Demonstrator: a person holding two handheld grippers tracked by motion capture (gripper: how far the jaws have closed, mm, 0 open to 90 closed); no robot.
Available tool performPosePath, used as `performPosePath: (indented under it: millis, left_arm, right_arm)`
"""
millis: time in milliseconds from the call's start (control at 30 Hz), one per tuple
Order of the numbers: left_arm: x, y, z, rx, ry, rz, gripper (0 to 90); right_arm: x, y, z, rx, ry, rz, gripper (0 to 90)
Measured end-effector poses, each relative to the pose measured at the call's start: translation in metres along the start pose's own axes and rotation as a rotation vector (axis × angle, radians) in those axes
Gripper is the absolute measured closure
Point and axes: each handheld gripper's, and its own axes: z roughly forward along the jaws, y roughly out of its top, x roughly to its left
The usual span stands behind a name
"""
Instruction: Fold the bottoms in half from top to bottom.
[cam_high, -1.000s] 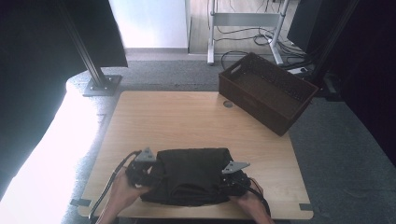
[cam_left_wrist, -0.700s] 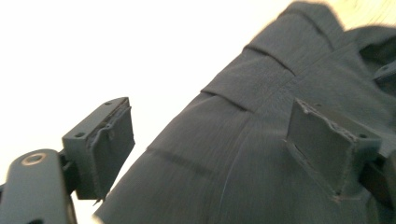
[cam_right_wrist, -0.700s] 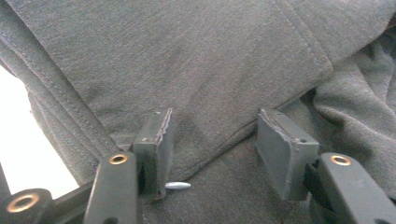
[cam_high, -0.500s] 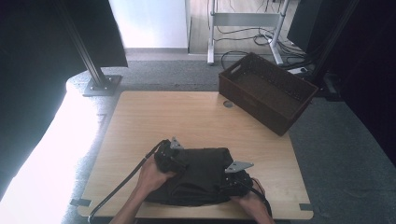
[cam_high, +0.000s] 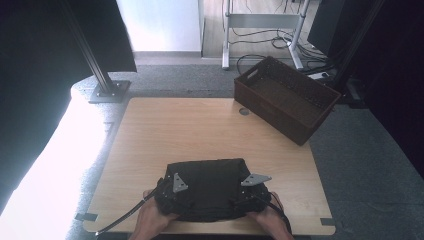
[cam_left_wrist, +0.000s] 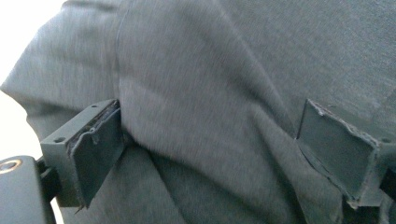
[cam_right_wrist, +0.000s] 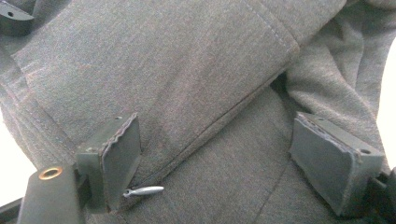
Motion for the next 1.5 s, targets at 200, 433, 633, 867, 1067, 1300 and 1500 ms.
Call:
performPosePath:
  millis: [200,433,633,867,1067,1300,1500]
  left_arm:
    - [0.004,-0.018,0.003,-0.034,-0.035,-0.055,7.6]
    - [0.012,-0.016,-0.004,-0.031,-0.099,-0.062,8.7]
    - [0.028,-0.002,-0.046,-0.089,-0.135,-0.059,11.7]
    - [0.064,0.038,-0.049,-0.132,-0.054,-0.071,9.8]
    - [0.085,0.058,-0.004,-0.085,-0.022,-0.077,12.1]
    - [0.095,0.045,0.026,0.009,0.047,-0.065,7.8]
    - [0.094,0.036,0.037,0.000,0.025,-0.101,8.6]
  right_arm:
    - [0.007,-0.006,0.004,0.017,0.027,0.011,17.0]
    - [0.012,-0.008,0.001,0.015,0.035,0.012,17.6]
    - [0.004,0.012,-0.022,-0.043,0.050,0.011,16.3]
    - [-0.023,0.050,-0.021,-0.094,-0.015,0.040,13.7]
    - [-0.050,0.075,0.007,-0.084,-0.107,0.060,13.1]
    - [-0.070,0.072,0.037,-0.012,-0.137,0.073,12.4]
    - [-0.067,0.064,0.056,0.045,-0.139,0.043,12.7]
